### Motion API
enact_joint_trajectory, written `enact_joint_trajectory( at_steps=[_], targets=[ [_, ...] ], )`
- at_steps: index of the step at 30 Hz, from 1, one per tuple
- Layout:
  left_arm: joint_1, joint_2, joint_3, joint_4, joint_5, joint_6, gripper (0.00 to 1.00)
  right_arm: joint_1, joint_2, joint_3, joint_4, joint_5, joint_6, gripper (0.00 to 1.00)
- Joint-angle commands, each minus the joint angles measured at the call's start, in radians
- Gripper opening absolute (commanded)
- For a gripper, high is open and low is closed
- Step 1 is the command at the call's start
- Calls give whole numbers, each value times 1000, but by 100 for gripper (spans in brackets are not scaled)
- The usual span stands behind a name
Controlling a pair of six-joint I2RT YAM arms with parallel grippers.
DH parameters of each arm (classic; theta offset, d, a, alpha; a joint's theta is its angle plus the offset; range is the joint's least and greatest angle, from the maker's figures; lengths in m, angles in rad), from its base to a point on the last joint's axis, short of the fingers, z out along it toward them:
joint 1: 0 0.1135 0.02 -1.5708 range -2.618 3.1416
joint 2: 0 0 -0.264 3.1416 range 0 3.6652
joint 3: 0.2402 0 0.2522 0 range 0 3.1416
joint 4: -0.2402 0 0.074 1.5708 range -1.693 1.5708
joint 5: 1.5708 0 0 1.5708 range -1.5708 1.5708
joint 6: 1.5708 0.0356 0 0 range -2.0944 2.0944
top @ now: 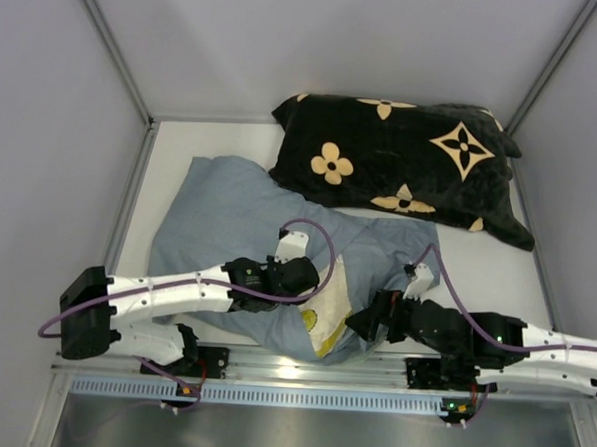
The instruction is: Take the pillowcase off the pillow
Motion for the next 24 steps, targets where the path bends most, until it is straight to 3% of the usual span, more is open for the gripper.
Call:
enact_joint_trajectory(
  at_steps=[1,8,12,17,24],
  targets=[
    [5,20,23,94,9,46,0,15,-13,13,259,-112,-30,99],
    [5,2,47,106,35,52,0,13,257,-168,720,-254,105,99],
    [5,-39,23,104,46,45,0,15,389,-163,718,-230,143,99],
    [5,-87,-9,109,69,21,0,16,334,-304,860,-222,205,95],
    [4,-105,-40,112,78,5,0,16,270,-352,972,-172,195,95]
  ],
)
